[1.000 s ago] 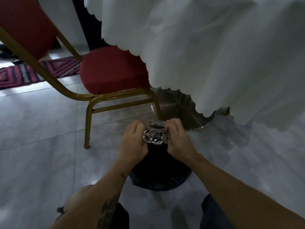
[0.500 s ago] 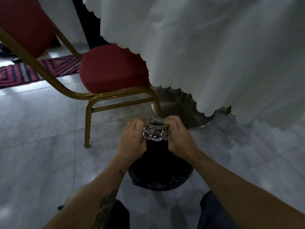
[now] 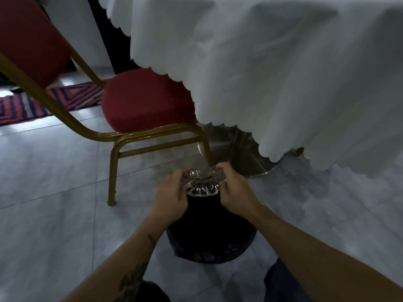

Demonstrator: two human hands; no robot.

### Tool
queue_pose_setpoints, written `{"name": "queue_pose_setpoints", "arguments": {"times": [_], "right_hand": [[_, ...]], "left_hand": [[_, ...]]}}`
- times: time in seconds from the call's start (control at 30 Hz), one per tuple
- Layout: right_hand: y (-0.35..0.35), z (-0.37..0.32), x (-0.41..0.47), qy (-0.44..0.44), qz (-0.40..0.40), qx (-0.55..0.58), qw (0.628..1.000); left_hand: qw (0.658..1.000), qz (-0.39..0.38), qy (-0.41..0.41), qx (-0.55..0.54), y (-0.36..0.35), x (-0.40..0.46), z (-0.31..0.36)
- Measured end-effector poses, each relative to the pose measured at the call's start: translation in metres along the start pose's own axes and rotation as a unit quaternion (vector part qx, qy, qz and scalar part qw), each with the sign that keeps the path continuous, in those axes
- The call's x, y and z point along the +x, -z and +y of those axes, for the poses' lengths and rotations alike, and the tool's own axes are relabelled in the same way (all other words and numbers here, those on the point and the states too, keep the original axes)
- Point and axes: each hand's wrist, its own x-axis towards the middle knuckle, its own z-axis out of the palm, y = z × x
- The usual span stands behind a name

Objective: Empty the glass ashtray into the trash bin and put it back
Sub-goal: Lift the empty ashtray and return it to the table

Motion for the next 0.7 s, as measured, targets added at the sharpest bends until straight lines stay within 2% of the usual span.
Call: {"name": "queue_pose_setpoints", "arguments": {"times": [0.2, 0.43, 0.53, 0.7], "right_hand": [[-0.008, 0.006, 0.010, -0.108, -0.048, 0.117, 0.986], [-0.012, 0.002, 0.014, -0.159, -0.062, 0.196, 0.966], [-0.001, -0.019, 0.008, -0.171, -0.055, 0.182, 0.967], [0.037, -0.081, -0.003, -0.212, -0.090, 0.206, 0.951]], "left_hand": [[0.998, -0.024, 0.051, -0.038, -0.002, 0.002, -0.013], [0.995, -0.027, 0.096, -0.029, 0.003, 0.007, -0.009], [0.989, -0.044, 0.135, -0.034, 0.022, 0.002, 0.010], [0.965, -0.082, 0.239, -0.073, 0.084, 0.002, 0.062]]}}
